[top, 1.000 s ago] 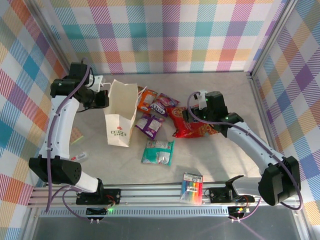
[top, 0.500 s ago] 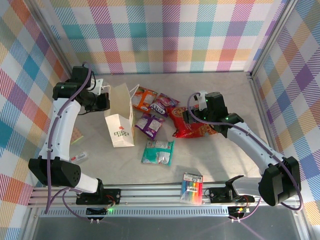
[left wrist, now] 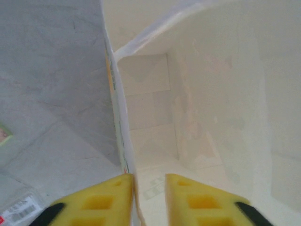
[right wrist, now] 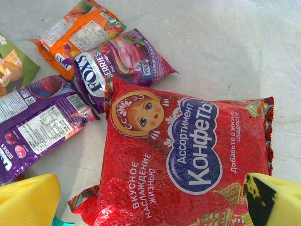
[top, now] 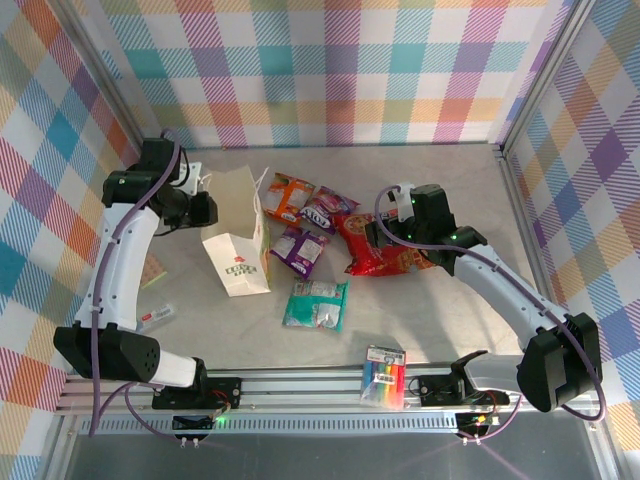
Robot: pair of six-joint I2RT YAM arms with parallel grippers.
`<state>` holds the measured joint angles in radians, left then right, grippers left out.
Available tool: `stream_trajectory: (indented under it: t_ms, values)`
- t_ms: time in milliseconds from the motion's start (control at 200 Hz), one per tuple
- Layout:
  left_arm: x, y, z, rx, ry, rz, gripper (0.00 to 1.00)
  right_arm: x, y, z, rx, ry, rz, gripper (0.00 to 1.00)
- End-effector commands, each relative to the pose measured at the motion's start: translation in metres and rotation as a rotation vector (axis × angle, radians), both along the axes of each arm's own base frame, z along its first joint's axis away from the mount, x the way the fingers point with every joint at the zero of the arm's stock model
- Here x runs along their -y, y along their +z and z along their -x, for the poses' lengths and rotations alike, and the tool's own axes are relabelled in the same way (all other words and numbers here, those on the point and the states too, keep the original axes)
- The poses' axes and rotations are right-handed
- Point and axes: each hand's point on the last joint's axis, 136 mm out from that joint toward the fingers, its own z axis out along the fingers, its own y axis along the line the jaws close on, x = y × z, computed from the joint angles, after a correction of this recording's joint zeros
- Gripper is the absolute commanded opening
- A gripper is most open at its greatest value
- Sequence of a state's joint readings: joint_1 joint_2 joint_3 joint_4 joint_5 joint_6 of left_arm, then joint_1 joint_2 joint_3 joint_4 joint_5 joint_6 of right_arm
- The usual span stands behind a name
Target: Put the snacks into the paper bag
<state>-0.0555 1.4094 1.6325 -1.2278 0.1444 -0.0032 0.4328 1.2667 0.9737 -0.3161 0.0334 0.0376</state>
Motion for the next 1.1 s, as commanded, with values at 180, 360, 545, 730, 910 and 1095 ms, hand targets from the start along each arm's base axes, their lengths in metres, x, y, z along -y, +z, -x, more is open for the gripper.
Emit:
stream_trajectory:
  t_ms: [180,360,545,730,910,1095]
  values:
    - [-0.003,0.014,0.006,0.043,0.009,0.004,0.44,0.001,-0.005,0.007,-0.015,0.0,0.01,0.99]
    - [-0.003,0.027,0.009,0.084,0.019,0.008,0.49,0.001,-0.004,0.007,-0.017,0.001,0.012,0.99]
    - [-0.004,0.038,0.013,0.112,0.024,0.007,0.6,-0.003,-0.006,0.011,-0.041,0.031,0.014,1.0]
    - [-0.007,0.051,0.013,0.146,0.034,-0.004,0.64,0.001,-0.004,0.01,-0.023,0.019,0.034,1.0]
    - [-0.008,0.069,0.0,0.211,0.05,0.013,0.6,0.005,-0.002,0.009,-0.014,0.005,0.053,0.99]
    - [-0.008,0.069,-0.017,0.203,0.078,0.058,0.46,0.006,0.0,0.009,-0.012,-0.002,0.053,0.99]
